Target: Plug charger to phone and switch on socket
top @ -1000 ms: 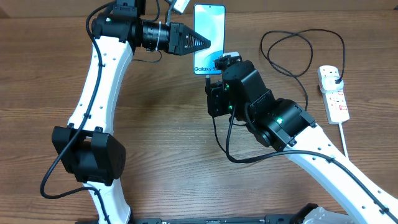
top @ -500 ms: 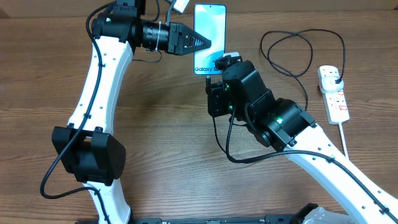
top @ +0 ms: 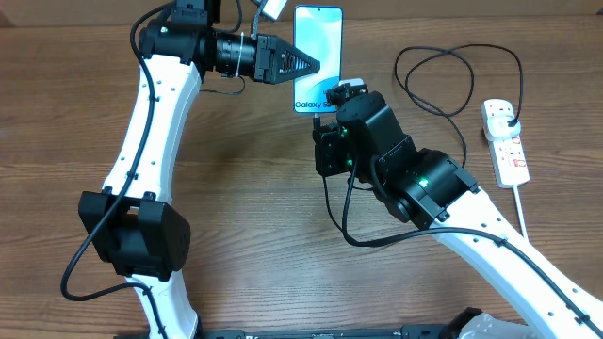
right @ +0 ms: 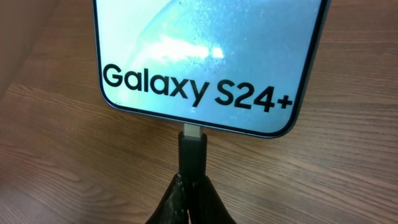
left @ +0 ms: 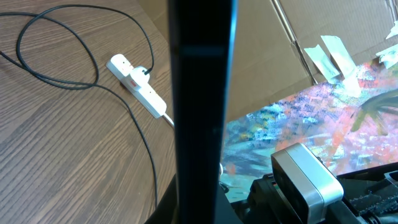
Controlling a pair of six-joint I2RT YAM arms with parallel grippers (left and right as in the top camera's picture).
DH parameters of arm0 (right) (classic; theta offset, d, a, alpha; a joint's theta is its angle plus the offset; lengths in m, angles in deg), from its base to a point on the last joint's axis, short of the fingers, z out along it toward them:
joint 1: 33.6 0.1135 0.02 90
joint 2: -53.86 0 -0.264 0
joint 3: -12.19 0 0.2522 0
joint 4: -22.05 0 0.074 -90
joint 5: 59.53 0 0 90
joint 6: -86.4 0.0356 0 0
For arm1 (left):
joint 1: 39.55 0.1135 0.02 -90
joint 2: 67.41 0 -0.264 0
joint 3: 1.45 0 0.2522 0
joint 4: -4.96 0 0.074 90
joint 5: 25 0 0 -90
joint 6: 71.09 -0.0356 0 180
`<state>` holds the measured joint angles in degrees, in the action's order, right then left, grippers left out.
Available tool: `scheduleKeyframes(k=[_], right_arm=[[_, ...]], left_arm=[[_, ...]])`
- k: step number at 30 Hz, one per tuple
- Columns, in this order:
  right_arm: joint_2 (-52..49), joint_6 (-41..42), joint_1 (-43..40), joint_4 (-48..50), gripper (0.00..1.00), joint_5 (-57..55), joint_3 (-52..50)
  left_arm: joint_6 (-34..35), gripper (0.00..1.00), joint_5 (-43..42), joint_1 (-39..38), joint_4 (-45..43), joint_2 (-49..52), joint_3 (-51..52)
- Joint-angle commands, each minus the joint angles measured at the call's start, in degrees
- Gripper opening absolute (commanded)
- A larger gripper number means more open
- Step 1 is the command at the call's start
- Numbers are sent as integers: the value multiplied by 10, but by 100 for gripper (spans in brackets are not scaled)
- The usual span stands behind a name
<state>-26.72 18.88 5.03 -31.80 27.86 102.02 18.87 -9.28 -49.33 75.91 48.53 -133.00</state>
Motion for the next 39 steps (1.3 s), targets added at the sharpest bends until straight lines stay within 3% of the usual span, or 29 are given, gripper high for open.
scheduleKeyframes(k=[1,39], right_arm=[[7,1,1,2,4,-13,19],[7,29,1,24,4,-14,19]], left_arm=[[-13,4,-16,0,-2,-2,-8],[-13,4,-17,0,-2,-2,-8]])
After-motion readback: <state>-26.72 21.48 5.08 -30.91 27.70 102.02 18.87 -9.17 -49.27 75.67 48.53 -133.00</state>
